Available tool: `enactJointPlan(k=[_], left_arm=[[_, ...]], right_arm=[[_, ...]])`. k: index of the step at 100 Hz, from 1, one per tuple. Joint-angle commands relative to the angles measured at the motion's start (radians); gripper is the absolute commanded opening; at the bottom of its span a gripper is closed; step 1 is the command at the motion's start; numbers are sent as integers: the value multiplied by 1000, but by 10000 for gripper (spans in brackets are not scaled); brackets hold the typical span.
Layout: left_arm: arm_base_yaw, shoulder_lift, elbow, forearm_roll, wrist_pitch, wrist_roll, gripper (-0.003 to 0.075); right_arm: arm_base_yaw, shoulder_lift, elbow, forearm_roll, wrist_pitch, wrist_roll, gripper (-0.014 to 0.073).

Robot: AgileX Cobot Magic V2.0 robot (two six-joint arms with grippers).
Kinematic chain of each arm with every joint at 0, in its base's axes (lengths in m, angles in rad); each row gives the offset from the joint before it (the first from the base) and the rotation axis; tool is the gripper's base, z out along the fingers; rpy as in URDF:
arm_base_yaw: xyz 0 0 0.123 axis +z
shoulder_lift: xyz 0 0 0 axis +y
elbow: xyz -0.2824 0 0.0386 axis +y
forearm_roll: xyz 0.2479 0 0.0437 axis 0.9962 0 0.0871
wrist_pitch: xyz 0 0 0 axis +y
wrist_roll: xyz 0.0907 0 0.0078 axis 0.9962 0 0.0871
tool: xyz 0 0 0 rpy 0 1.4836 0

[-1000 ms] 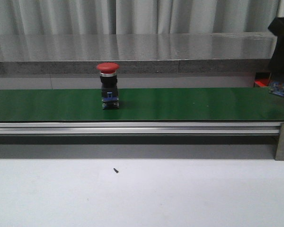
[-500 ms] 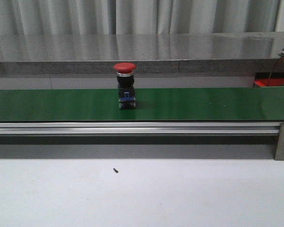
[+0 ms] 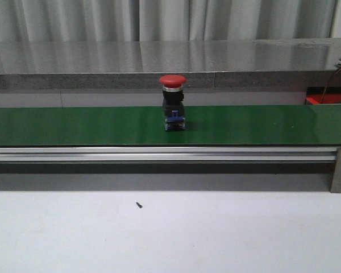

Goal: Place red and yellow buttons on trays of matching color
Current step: 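Lift the red button with the right gripper into the red tray, then grasp the second red button at the belt end with the right gripper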

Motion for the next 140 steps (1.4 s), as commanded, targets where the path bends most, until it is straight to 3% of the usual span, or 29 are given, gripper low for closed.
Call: enactJointPlan(k=[1, 42, 49, 61, 69, 95, 140], left_arm=[[-9, 2, -27, -16, -83, 2, -20], [-9, 2, -27, -16, -83, 2, -20], [-9, 2, -27, -16, -83, 2, -20], [-9, 2, -27, -16, -83, 2, -20], [-9, 2, -27, -16, -83, 2, -20], [-9, 2, -27, -16, -83, 2, -20], [-9, 2, -27, -16, -77, 2, -20]], right_arm=[[-7, -29, -58, 16, -11, -2, 124], [-7, 18, -64, 12, -10, -2, 149], [-7, 18, -64, 12, -10, -2, 232], [-7, 18, -64, 12, -8, -2, 447], [-7, 11, -64, 12, -5, -2, 520], [-12, -98, -69, 11, 23, -2, 521], [64, -410, -22, 28, 279, -1, 510]])
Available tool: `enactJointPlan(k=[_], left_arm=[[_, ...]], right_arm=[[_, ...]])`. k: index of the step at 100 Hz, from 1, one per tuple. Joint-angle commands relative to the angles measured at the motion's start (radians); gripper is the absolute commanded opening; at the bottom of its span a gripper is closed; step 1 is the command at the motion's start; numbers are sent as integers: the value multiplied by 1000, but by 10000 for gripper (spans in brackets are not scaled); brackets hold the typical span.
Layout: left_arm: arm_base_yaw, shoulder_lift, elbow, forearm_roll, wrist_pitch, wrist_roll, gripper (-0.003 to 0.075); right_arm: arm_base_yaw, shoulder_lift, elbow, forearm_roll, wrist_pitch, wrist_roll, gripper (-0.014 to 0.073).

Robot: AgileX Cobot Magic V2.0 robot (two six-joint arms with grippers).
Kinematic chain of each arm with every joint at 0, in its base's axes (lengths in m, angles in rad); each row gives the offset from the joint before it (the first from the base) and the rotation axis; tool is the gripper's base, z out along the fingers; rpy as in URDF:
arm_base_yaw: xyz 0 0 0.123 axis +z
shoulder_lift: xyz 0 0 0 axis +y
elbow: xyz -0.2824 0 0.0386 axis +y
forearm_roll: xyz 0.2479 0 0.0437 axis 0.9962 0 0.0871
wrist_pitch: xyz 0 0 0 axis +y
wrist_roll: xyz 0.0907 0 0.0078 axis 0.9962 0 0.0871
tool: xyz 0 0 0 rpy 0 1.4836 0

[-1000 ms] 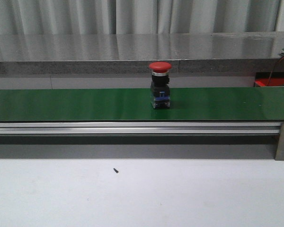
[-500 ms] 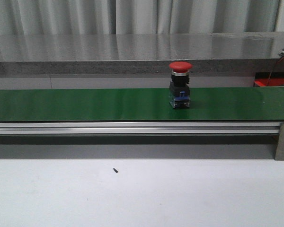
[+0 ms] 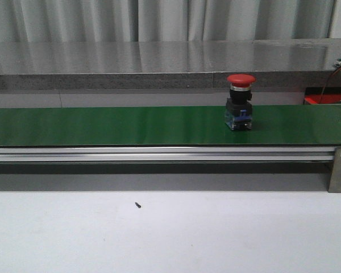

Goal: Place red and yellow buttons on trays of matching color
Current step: 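Grasp the second red button at the belt end with the right gripper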

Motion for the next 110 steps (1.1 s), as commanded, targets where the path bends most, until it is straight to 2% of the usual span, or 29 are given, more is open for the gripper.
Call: enactJointPlan(k=[1, 25, 41, 64, 84, 110], left_arm=[[-9, 2, -27, -16, -77, 2, -20], [-9, 2, -27, -16, -77, 2, -20], [-9, 2, -27, -16, -77, 2, -20], [-9, 2, -27, -16, -77, 2, -20], [-9, 2, -27, -16, -77, 2, -20], [-9, 2, -27, -16, -77, 2, -20]], right_arm=[[36, -113, 6, 32, 13, -4, 510], [191, -253, 199, 32, 4, -25, 510], [306, -282, 323, 24, -55, -25, 510], [432, -280, 388, 19, -149, -25, 510], [491, -276, 388, 16, -259, -25, 510], [495, -194, 387, -33, -295, -25, 510]])
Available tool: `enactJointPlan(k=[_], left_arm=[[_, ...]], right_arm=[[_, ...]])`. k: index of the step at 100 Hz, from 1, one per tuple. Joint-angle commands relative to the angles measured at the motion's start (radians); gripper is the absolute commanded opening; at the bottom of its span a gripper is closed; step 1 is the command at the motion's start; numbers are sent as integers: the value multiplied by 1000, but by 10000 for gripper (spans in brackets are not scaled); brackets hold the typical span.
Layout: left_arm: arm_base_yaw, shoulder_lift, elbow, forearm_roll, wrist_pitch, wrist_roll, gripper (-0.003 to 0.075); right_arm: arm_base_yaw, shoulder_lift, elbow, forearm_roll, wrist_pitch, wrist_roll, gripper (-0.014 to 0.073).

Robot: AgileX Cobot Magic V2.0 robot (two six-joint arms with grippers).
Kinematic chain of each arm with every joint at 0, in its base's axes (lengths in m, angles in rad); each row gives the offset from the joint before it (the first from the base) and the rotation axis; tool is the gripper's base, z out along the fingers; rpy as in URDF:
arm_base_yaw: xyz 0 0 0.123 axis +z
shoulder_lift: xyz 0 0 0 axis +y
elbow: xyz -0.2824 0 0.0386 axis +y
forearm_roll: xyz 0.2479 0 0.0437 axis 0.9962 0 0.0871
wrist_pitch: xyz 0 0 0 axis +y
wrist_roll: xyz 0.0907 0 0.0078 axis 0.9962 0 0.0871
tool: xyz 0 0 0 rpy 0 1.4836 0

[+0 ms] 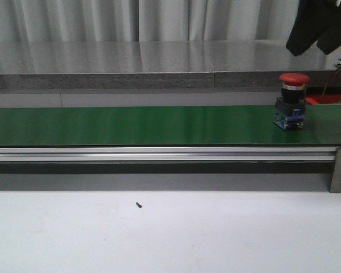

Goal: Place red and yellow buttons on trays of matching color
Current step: 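Grasp the second red button at the belt end with the right gripper, then lower the second red button into the red tray and release it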

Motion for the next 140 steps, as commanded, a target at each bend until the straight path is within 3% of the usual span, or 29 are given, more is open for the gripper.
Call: enactJointPlan(k=[1, 29, 36, 51, 58, 79, 105, 140], left_arm=[[-9, 2, -27, -16, -77, 2, -20], [-9, 2, -27, -16, -77, 2, -20], [-9, 2, -27, -16, -77, 2, -20], [-9, 2, -27, -16, -77, 2, -20], [-9, 2, -27, -16, -77, 2, -20], [-9, 2, -27, -16, -77, 2, -20], [-9, 2, -27, -16, -77, 2, -20], [-9, 2, -27, -16, -77, 2, -20]], right_arm=[[1, 0, -24, -18, -52, -11, 510], [0, 98, -24, -53, -96, -9, 495], [0, 108, -25, -53, -81, 0, 416], [0, 112, -27, -53, -41, 1, 164], [-2, 109, -29, -53, -31, 1, 121], [-65, 92, -97, -53, 8, 2, 121], [-258, 109, -314, -53, 27, 2, 121], [-417, 353, -612, -53, 60, 1, 121]])
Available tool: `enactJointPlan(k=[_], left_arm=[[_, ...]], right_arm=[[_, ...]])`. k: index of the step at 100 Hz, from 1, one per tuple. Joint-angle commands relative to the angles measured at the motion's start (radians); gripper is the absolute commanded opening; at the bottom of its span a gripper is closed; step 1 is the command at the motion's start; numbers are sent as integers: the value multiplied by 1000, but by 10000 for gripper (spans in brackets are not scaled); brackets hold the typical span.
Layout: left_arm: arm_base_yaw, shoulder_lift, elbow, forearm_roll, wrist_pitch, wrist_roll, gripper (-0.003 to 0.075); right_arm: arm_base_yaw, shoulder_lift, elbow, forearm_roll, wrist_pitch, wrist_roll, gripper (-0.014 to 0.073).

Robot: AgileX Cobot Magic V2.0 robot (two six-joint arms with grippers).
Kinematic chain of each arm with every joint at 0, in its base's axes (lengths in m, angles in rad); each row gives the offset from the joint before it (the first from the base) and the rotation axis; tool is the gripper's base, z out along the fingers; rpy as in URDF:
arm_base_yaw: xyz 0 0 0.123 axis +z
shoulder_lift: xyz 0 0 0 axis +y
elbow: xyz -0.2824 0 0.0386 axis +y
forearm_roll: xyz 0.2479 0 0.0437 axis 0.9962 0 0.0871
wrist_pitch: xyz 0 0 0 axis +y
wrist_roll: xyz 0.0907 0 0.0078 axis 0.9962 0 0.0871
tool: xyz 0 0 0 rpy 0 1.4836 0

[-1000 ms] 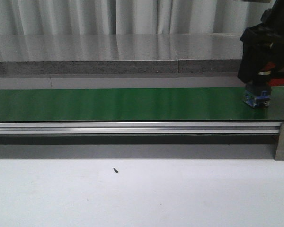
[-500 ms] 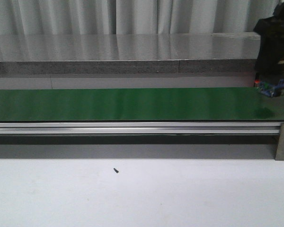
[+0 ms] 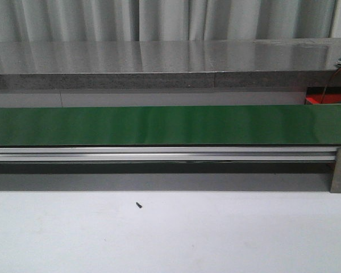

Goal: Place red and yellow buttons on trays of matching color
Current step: 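Lower the second red button into the red tray and release it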

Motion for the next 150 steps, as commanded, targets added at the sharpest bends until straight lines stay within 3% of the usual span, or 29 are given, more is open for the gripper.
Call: enactJointPlan(k=[1, 23, 57, 94, 101, 123, 150], left_arm=[[-9, 2, -27, -16, -77, 2, -20], [-9, 2, -27, -16, -77, 2, -20], [-9, 2, -27, -16, -77, 2, -20], [-9, 2, -27, -16, -77, 2, -20], [-9, 2, -27, -16, -77, 2, -20], [-9, 2, -27, -16, -77, 2, -20], [-9, 2, -27, -16, -77, 2, -20]], right_arm=[[-23, 15, -93, 15, -16, -3, 121], [-42, 171, -215, 15, 9, -3, 121], [-42, 275, -224, 14, -78, -3, 121], [-42, 311, -231, 14, -77, -3, 130], [-42, 311, -231, 14, -78, -3, 178], [-43, 311, -231, 14, -89, -3, 453], [-64, 289, -232, 14, -96, -3, 462]])
